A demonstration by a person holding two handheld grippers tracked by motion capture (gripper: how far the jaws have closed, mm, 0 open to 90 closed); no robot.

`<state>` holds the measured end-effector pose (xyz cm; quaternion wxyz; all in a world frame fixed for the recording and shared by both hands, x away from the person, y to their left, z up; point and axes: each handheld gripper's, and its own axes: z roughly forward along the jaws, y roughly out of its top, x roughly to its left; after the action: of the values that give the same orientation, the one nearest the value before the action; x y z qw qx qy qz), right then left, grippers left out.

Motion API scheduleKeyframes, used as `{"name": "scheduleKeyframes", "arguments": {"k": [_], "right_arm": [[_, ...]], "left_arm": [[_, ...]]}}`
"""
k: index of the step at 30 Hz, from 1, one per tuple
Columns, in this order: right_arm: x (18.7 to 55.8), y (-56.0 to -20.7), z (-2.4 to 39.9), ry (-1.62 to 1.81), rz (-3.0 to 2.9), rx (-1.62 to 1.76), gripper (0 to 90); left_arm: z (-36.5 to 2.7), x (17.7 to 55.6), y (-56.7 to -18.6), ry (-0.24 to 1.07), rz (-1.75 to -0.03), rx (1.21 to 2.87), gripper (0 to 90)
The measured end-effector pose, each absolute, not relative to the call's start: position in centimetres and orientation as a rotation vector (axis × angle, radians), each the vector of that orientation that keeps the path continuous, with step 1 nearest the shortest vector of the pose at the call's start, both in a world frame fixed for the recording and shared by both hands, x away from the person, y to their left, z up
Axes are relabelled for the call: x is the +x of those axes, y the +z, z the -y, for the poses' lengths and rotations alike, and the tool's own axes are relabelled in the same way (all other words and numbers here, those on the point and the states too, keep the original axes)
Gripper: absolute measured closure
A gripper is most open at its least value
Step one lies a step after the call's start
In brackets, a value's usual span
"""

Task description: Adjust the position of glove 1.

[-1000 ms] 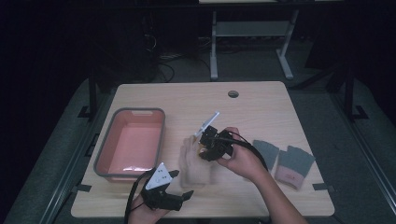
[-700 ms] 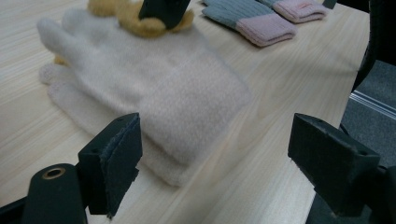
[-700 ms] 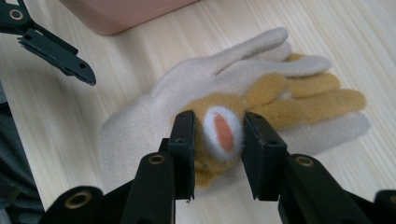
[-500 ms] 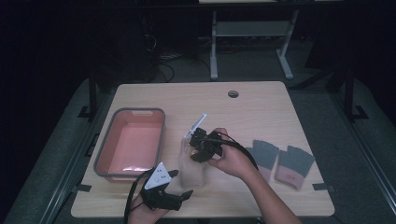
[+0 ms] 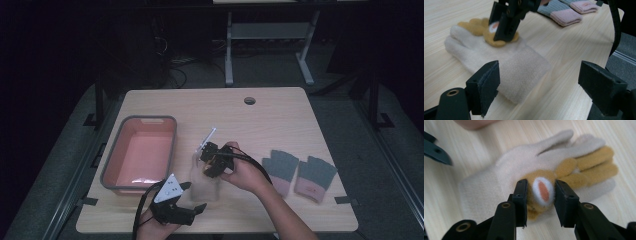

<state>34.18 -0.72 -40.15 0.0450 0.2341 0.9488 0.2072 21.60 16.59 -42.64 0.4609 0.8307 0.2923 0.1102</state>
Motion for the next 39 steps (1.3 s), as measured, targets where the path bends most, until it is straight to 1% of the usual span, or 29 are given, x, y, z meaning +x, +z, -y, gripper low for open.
{"name": "scheduleKeyframes", "arguments": {"k": [5, 8, 10, 13, 15, 22, 28, 32, 35, 38, 39], "right_arm": [[34.3, -40.6, 0.8, 0.641, -2.902, 0.730, 62.6], [34.3, -40.8, 1.0, 0.637, -2.916, 0.746, 58.6], [34.3, -40.7, 1.1, 0.640, -2.919, 0.750, 57.7], [34.3, -40.5, 1.2, 0.653, -2.920, 0.751, 54.0], [34.3, -40.0, 1.4, 0.676, -2.915, 0.752, 48.5], [34.6, -39.1, 1.0, 0.697, -2.908, 0.738, 45.7], [35.0, -39.0, -0.3, 0.670, -2.911, 0.702, 45.1], [35.4, -39.4, -1.7, 0.632, -2.930, 0.687, 41.3], [35.6, -39.9, -2.3, 0.612, -2.951, 0.698, 40.1], [36.0, -40.7, -3.0, 0.563, -2.965, 0.711, 36.4], [36.0, -40.7, -3.0, 0.563, -2.965, 0.711, 36.4]], "left_arm": [[-16.5, 21.5, -42.7, 0.273, -0.720, 2.041, 17.6], [-16.4, 21.6, -42.7, 0.274, -0.716, 2.052, 17.6], [-16.4, 21.6, -42.7, 0.273, -0.716, 2.054, 17.6], [-16.4, 21.6, -42.8, 0.271, -0.717, 2.057, 17.6], [-16.4, 21.7, -42.8, 0.268, -0.718, 2.055, 17.6], [-16.4, 21.7, -42.9, 0.272, -0.713, 2.060, 17.6], [-16.3, 21.6, -42.9, 0.261, -0.714, 2.057, 17.6], [-16.3, 21.6, -42.9, 0.256, -0.715, 2.057, 17.6], [-16.5, 21.6, -42.8, 0.254, -0.718, 2.049, 17.6], [-16.6, 21.6, -42.7, 0.250, -0.719, 2.041, 17.7], [-16.6, 21.6, -42.7, 0.251, -0.717, 2.041, 17.7]]}}
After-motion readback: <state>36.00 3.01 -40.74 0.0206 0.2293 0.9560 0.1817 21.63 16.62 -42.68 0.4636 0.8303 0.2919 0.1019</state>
